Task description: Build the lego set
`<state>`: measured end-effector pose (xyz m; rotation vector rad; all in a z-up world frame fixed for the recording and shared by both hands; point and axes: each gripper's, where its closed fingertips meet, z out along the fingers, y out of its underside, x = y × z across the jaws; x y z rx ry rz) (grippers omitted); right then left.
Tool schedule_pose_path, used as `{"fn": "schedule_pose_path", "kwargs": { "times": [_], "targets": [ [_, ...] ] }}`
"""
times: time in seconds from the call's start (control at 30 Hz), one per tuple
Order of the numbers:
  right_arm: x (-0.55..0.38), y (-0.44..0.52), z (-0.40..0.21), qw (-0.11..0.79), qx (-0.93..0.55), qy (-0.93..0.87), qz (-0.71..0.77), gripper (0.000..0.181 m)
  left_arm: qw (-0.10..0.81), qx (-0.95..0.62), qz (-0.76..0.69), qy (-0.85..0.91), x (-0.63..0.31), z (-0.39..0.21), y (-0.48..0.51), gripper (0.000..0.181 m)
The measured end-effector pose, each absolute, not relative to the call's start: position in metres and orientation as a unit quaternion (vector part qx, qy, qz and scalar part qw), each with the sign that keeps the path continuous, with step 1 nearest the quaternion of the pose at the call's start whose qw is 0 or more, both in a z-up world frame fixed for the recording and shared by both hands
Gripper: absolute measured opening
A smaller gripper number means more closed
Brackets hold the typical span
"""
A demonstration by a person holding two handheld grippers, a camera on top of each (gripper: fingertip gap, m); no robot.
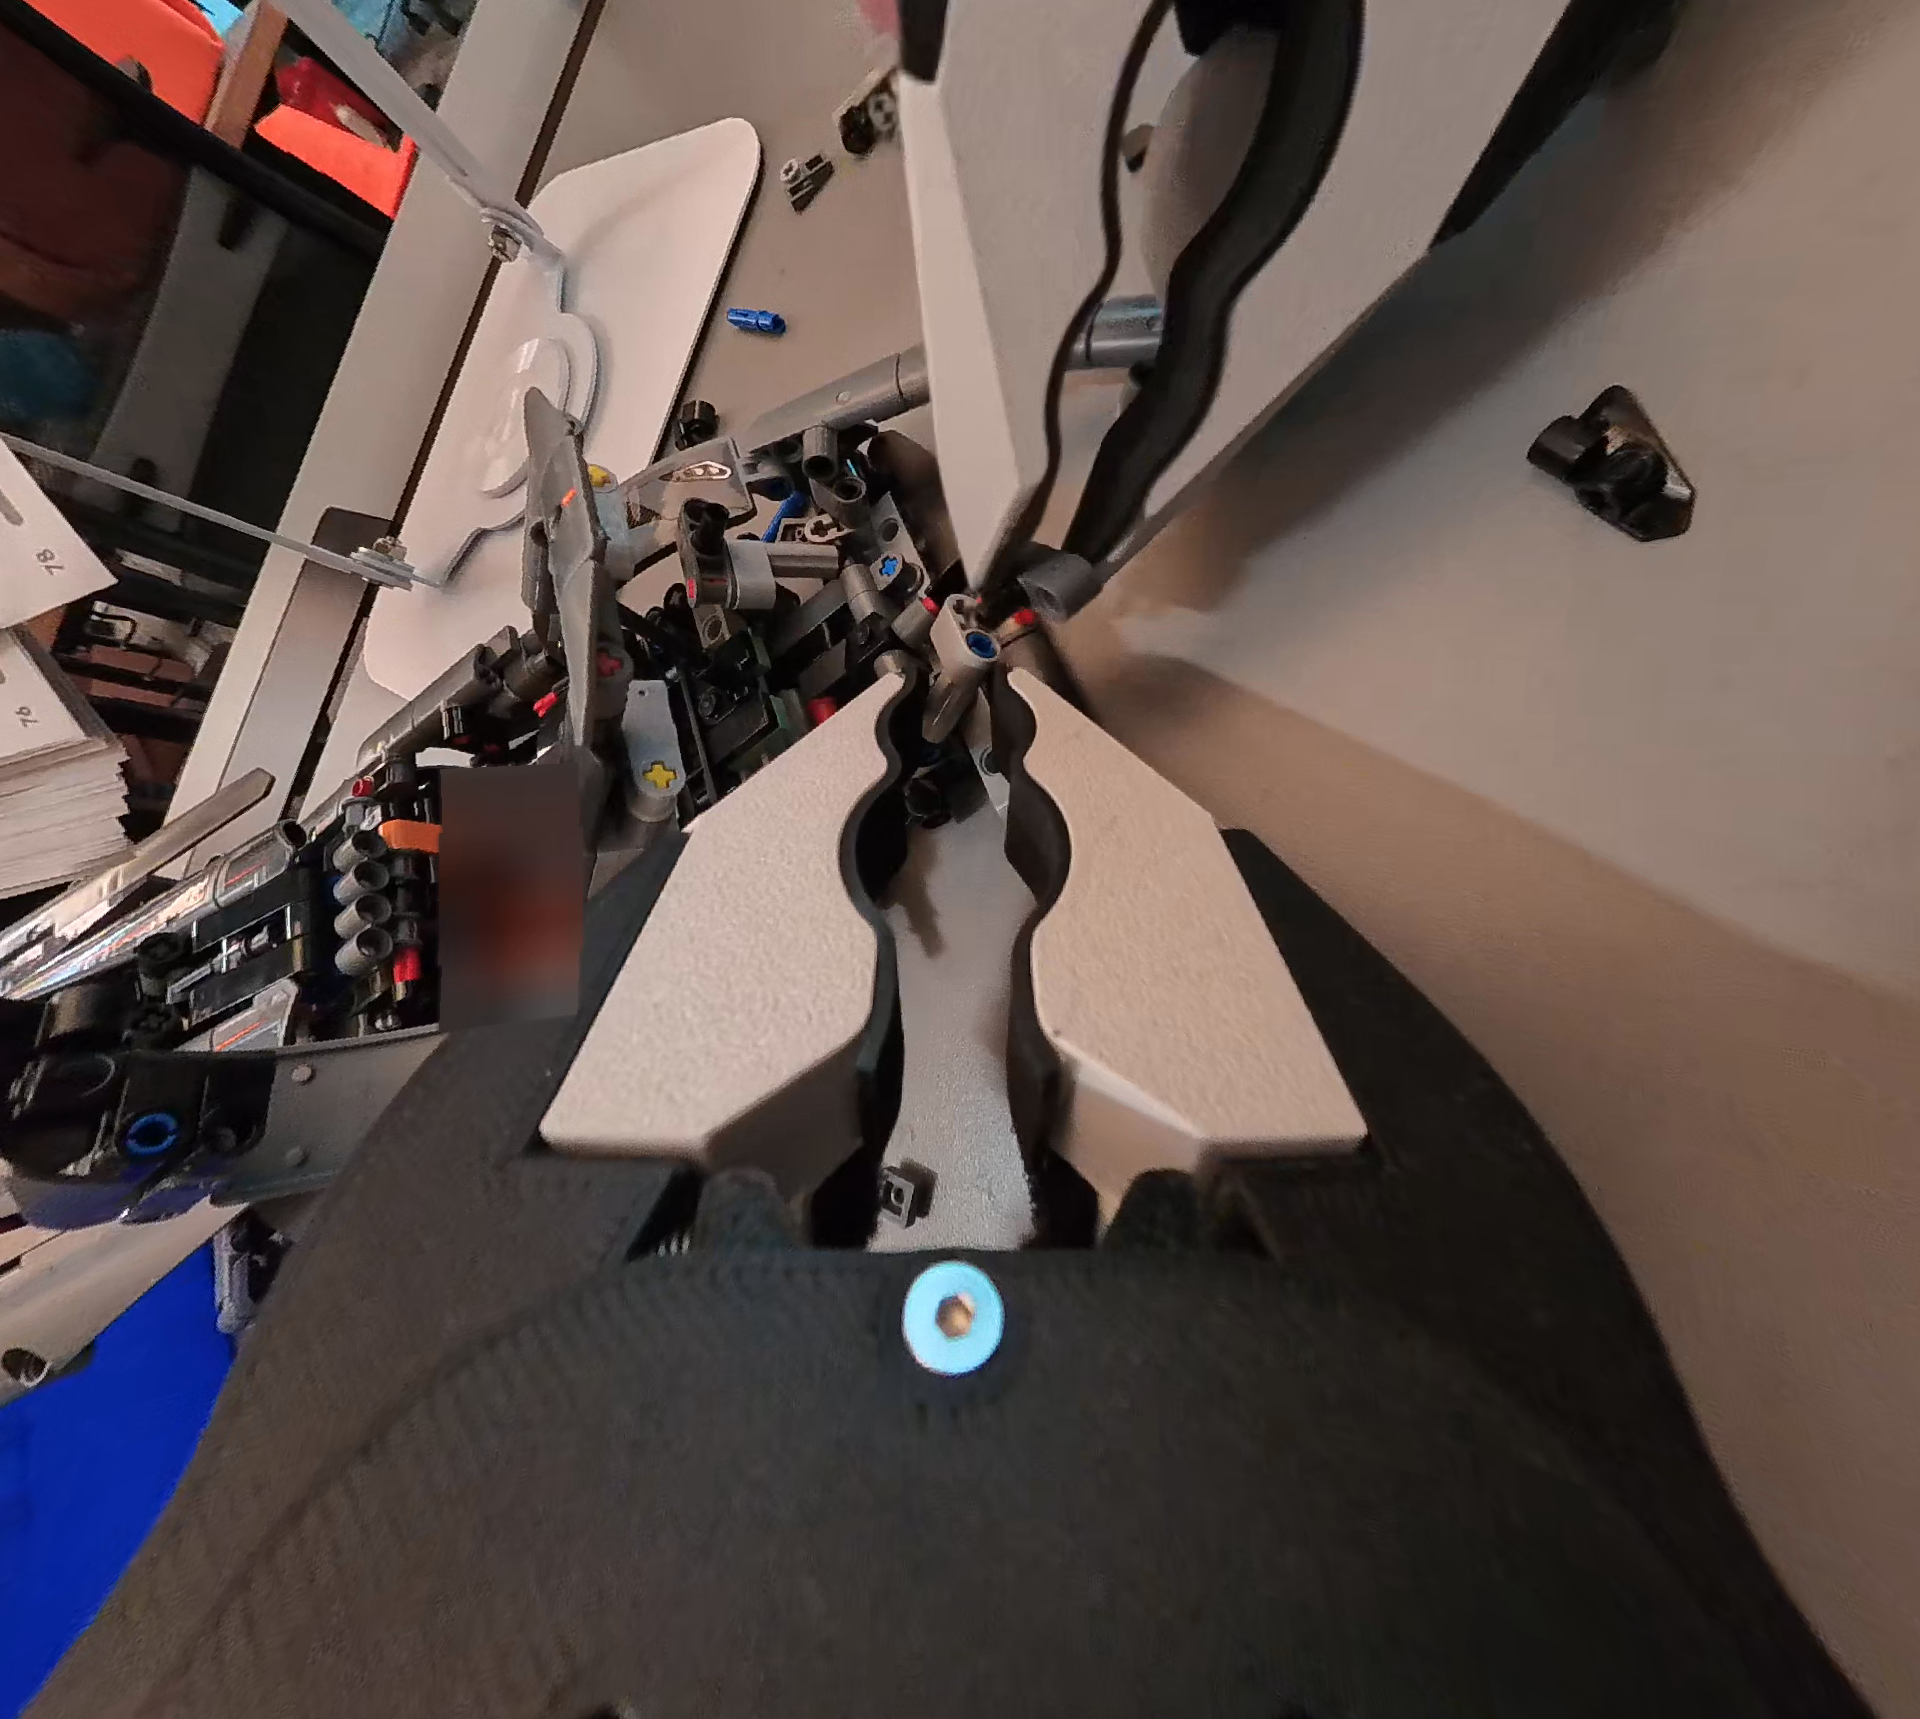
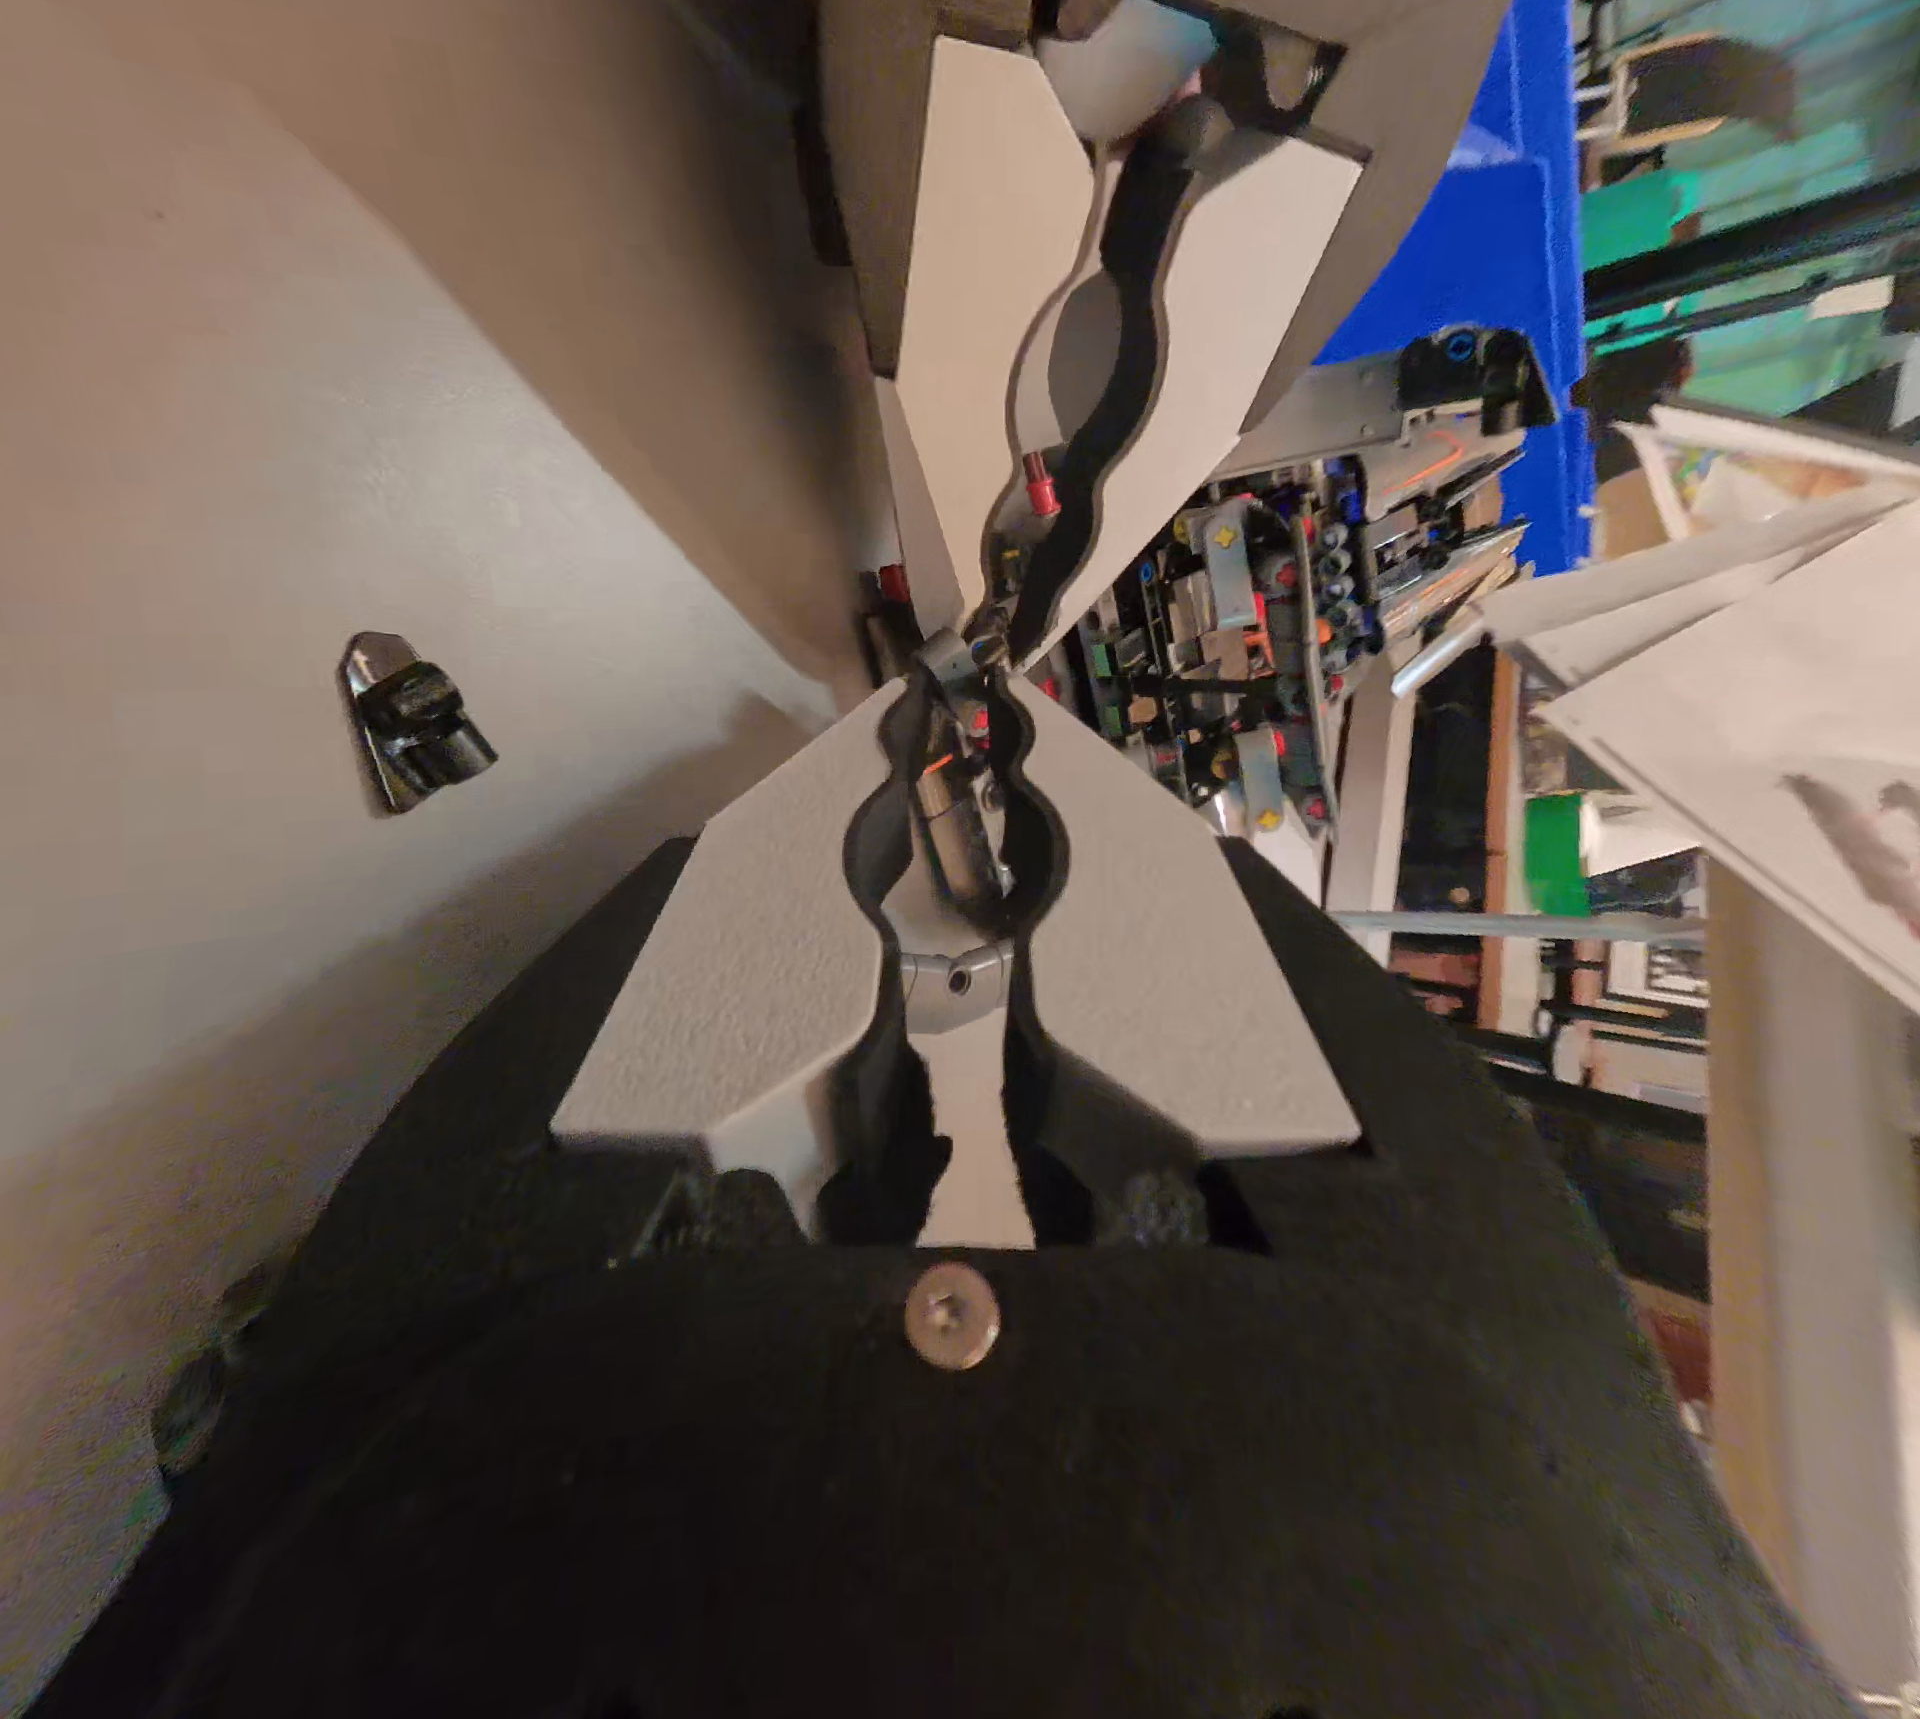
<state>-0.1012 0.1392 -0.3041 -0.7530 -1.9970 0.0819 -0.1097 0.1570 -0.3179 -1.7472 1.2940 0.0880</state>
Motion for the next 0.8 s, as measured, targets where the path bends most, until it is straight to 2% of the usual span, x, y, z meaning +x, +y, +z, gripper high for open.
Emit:
{"fn": "schedule_pose_path", "kwargs": {
  "times": [0.37, 0.63, 0.8],
  "targets": [
    [-0.102, 0.139, -0.291, 0.513, -0.3, -0.802, 0.058, 0.008, 0.466, -0.709, 0.033, 0.528, -0.11, -0.318, 0.156, 0.01],
    [-0.103, 0.133, -0.272, 0.439, -0.419, -0.75, 0.264, 0.008, 0.477, -0.705, 0.031, 0.524, -0.109, -0.311, 0.156, 0.018],
    [-0.101, 0.131, -0.266, 0.376, -0.471, -0.71, 0.365, 0.008, 0.492, -0.684, 0.039, 0.537, -0.104, -0.301, 0.151, 0.012]
  ]
}}
